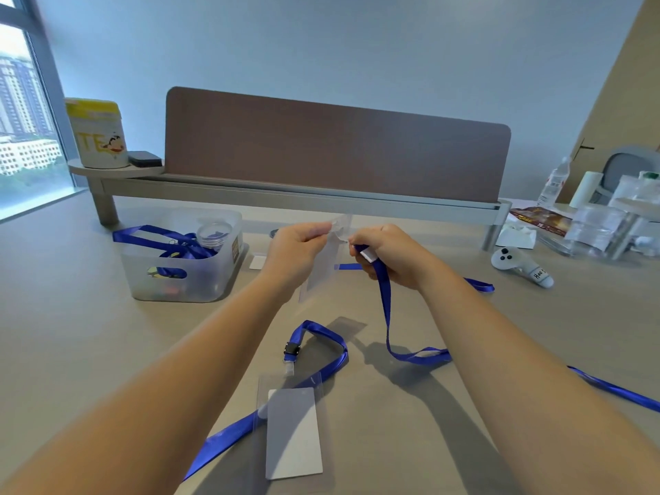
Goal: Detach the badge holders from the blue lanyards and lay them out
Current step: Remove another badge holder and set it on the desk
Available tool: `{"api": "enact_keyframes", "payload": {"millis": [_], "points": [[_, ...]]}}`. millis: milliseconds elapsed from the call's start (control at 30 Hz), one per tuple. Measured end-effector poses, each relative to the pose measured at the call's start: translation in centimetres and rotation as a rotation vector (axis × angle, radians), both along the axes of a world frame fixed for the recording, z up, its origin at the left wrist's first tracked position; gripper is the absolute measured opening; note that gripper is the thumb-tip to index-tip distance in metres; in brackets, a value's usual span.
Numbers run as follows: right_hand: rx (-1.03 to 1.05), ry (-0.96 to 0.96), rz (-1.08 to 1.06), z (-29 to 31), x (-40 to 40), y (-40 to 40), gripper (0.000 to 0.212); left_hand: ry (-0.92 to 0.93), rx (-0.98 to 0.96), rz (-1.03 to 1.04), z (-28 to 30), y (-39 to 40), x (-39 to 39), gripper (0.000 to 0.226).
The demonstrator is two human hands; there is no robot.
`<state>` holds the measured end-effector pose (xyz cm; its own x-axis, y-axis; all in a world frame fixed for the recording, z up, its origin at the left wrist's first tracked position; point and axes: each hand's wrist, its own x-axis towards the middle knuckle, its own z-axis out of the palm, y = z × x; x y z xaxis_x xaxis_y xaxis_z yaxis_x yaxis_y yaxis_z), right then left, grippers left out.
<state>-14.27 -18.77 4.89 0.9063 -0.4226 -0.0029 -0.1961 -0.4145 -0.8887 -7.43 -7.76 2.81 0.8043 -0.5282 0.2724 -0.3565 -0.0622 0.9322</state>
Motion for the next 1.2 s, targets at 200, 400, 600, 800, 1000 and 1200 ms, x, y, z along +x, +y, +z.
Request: {"api": "enact_keyframes", "payload": {"millis": [200, 400, 600, 800, 1000, 1200], "points": [[0.053, -0.007, 0.048, 0.0, 0.0, -0.1, 0.027, -0.206, 0.07, 0.023, -0.5, 0.1, 0.2, 0.035], [0.135, -0.081, 0.084, -0.2, 0.2, 0.2, 0.025, -0.173, 0.059, -0.065, -0.7, 0.4, 0.7, 0.037], [0.347, -0.165, 0.062, -0.3, 0.3, 0.6, 0.027, -0.439, 0.189, 0.012, -0.8, 0.9, 1.2, 0.041], [0.337, -0.103, -0.023, -0.1, 0.7, 1.2, 0.033, -1.06, 0.394, 0.088, -1.1, 2.2, 1.9, 0.042], [0.222, -0.083, -0.051, -0.4, 0.9, 1.4, 0.025, -1.279, 0.533, 0.125, -1.4, 2.5, 2.4, 0.053], [0.165, -0.102, -0.031, -0.4, 1.1, 1.3, 0.025, -0.962, 0.495, 0.061, -1.4, 2.2, 1.9, 0.045]]}}
